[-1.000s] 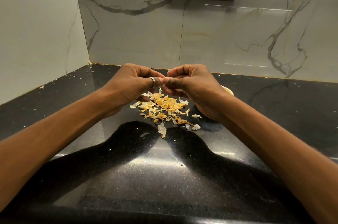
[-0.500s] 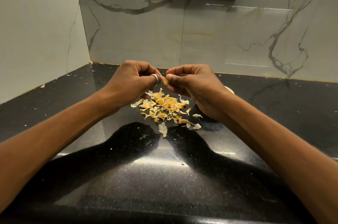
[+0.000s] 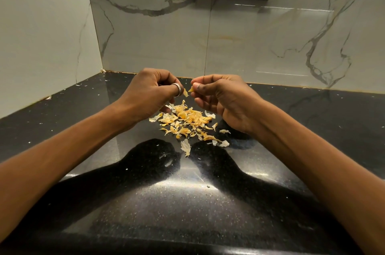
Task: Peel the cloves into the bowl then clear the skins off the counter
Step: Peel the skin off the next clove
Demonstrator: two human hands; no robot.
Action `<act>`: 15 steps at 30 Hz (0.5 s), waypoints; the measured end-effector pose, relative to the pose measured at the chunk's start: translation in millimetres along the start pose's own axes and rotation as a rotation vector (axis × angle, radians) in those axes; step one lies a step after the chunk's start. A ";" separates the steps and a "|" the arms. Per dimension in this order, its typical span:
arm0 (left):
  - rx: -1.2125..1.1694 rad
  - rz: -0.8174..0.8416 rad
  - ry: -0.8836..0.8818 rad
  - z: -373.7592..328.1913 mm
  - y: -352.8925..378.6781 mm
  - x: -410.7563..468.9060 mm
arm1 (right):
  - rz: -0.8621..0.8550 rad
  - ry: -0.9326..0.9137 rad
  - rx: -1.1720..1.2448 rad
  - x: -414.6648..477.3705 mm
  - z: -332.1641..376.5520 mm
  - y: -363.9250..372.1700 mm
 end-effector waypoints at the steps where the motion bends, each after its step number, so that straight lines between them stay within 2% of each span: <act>1: 0.001 -0.001 -0.005 0.9 0.0 0.0 | -0.002 0.001 0.003 0.4 0.4 -0.7; 10: 0.052 -0.053 -0.019 3.5 -2.8 1.1 | -0.006 -0.039 0.010 1.7 4.6 -2.2; 15: 0.072 -0.021 -0.004 1.0 1.3 -0.5 | 0.013 -0.049 -0.006 2.7 4.5 -0.2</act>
Point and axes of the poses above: each hand's wrist, its own x-axis towards the middle knuckle, its own y-axis out of the palm, z = x × y, the point moved 10 cm from there along x, towards the middle knuckle, and after that the axes turned 3 degrees about z, right-handed, at the moved point
